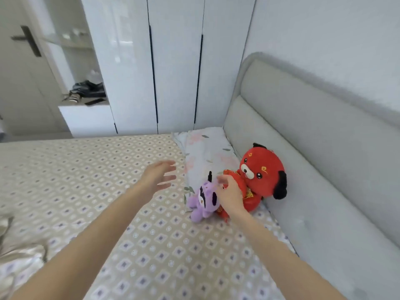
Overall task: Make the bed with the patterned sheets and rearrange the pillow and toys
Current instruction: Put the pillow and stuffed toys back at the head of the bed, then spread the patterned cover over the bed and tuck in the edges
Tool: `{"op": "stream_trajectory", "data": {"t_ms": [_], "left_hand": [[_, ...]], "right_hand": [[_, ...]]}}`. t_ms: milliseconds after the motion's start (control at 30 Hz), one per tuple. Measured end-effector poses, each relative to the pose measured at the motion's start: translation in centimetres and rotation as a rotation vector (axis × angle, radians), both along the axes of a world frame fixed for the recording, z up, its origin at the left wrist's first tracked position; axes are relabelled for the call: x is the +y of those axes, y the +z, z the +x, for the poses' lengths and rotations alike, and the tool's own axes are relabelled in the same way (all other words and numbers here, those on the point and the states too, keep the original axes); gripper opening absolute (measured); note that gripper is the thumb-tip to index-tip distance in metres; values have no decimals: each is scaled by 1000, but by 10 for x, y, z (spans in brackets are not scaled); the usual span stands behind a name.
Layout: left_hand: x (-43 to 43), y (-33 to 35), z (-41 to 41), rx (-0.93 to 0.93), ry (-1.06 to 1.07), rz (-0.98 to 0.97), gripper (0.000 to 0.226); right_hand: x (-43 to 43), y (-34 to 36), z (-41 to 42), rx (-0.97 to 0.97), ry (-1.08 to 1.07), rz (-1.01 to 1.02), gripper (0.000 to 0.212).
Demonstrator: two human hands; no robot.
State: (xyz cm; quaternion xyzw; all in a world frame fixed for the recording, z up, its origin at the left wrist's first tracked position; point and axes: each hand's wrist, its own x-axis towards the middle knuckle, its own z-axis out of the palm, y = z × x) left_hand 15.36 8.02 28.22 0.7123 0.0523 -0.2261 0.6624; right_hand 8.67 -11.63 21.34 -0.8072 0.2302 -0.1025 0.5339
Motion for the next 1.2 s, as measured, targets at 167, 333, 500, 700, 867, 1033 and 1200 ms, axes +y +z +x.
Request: {"op": "stream_trajectory", "data": {"t_ms": [167,333,500,700,867,1033,1200], "left_hand": [[29,57,-62,-127,-45,-22,24],[31,78,-122,-166,-134,-59,24],[12,74,-191,-129,-269,-69,23],[-23,67,-269,-64,-365,-41,28],[-60,50,-333,-53,-474,-11,28],[-106,5,-420,16,-578,28,17],[-146,-49,-521,174,-673,142,18]], "right_hand": [[29,71,-78,-89,-5,3,24],[42,104,-152,-185,-75,-15,24],[41,114,-223,-169,-144,-28,26],[25,113,-315,-118,-258,-28,27],[-4,98,-401,-50,-373,-5,29],[-41,46,-509,80,-448,18,26],[-71,-16,-640,322,-496,143,17]]}}
